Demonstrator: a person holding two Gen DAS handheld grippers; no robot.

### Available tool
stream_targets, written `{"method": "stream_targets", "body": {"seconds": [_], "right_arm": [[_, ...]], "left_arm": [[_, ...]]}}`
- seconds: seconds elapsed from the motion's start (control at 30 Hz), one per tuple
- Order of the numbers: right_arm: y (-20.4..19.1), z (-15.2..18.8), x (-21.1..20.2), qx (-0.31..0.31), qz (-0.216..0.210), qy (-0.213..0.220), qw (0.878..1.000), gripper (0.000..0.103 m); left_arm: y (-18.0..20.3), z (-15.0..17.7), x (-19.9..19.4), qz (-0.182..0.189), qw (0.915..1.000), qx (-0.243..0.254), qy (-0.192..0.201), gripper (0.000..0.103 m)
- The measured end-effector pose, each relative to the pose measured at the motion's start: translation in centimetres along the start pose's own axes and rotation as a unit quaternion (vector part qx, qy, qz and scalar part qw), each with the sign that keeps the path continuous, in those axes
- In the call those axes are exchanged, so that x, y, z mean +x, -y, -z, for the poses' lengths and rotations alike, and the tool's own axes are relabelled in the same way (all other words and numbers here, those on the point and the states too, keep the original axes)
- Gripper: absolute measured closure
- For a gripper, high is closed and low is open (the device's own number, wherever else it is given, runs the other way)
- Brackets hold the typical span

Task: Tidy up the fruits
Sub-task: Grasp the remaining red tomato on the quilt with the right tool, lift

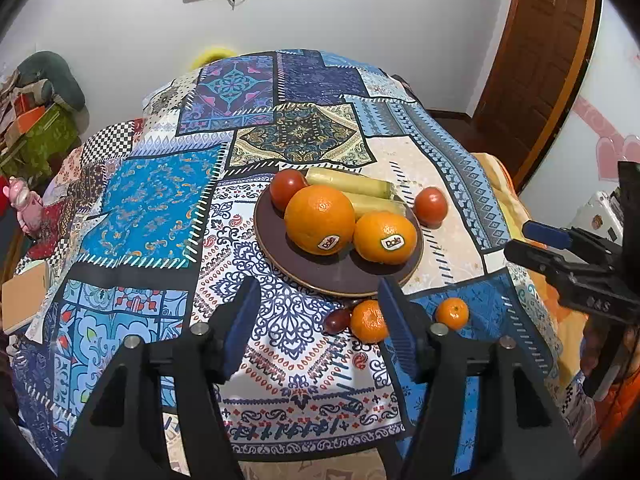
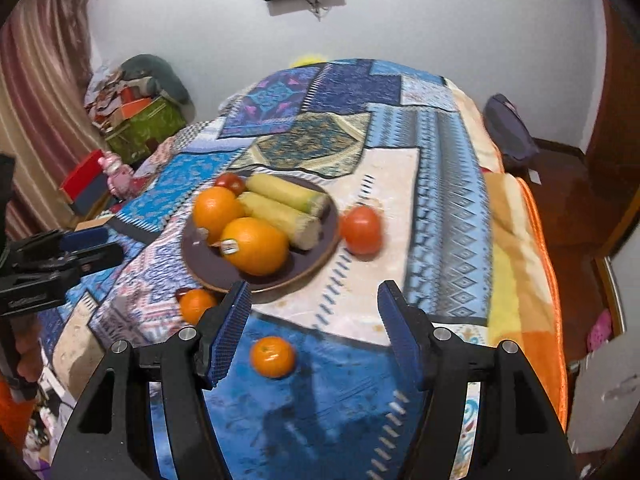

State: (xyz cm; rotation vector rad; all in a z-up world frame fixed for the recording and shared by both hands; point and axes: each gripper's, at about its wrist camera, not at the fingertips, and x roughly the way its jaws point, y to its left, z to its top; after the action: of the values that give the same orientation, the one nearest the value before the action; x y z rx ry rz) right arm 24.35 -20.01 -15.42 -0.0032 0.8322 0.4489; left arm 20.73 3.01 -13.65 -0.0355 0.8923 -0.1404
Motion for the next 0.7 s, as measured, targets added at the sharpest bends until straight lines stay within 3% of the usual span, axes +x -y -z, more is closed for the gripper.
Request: {"method": "stream_targets", "body": {"seconds": [0.27, 0.43, 0.57, 0.7], "right_arm": [[2.0, -1.9, 4.5, 0.015, 0.001, -0.024, 1.0, 0.041], [2.0, -3.0, 8.4, 0.001, 0.0, -0.053, 0.999, 0.05], [2.6, -3.0, 10.3, -0.009, 0.018, -0.062, 0.998, 0.052], [3.4, -2.5, 11.0, -0.011, 0.029, -0.071, 0.997, 0.063]], "left_arm": [[-0.9, -0.9, 2.3, -0.001, 0.9998, -0.018, -0.002, 0.041], [-1.3, -1.5, 3.8, -0.003, 0.9998, -0.019, -0.002, 0.041], [-1.8, -1.8, 5.2, 0.003, 0.9997, -0.025, -0.007, 0.041], [-2.2, -2.1, 6.3, 0.006, 0.9994, -0.031, -0.01, 0.041]]}}
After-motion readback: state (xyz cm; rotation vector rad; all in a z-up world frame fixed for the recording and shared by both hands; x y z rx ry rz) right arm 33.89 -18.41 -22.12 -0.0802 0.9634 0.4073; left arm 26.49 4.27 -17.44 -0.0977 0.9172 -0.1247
